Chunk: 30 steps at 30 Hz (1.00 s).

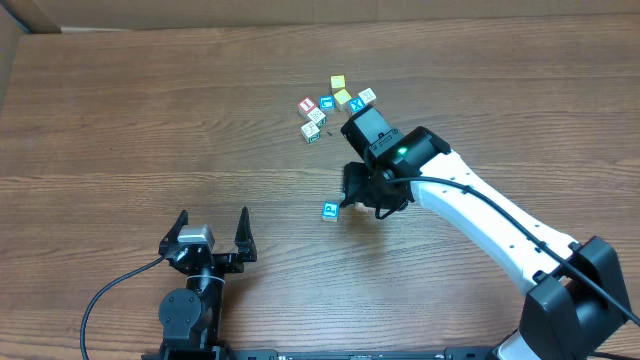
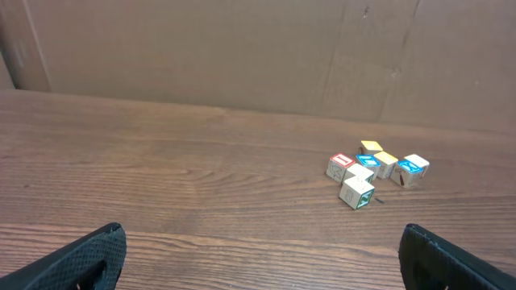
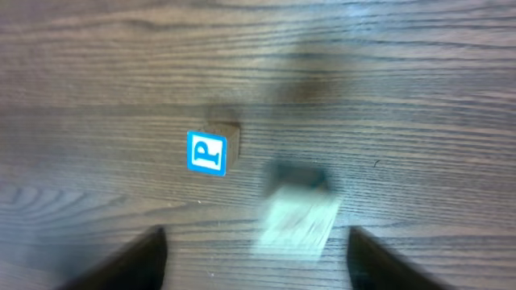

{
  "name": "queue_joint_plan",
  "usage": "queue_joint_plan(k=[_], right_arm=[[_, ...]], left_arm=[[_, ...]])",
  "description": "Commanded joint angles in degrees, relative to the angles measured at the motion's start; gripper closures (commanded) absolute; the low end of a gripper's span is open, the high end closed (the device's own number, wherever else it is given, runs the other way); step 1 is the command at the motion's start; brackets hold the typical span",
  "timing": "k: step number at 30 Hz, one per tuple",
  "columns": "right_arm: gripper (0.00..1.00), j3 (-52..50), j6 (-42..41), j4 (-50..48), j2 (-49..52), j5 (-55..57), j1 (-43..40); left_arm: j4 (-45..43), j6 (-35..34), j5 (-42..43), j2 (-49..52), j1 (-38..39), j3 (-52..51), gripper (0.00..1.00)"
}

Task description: Flip 3 blocks

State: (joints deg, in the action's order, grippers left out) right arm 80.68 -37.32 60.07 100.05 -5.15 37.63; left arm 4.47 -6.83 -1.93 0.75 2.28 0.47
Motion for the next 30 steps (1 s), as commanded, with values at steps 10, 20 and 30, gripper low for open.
queue_joint_plan(k=[10, 20, 30], right_arm=[[0.20, -3.5, -0.2, -2.1, 1.7, 0.0, 1.5], [0.50, -3.5, 4.0, -16.1, 2.5, 15.2, 1.2], [0.17, -3.5, 13.2, -27.2, 11.7, 15.2, 1.1]], left_arm=[[-0.1, 1.3, 0.5, -0.5, 0.4, -0.2, 0.00], [-0.1, 1.3, 0.5, -0.5, 0.4, -0.2, 0.00], [-0.1, 1.3, 0.4, -0.5, 0.4, -0.2, 0.00]])
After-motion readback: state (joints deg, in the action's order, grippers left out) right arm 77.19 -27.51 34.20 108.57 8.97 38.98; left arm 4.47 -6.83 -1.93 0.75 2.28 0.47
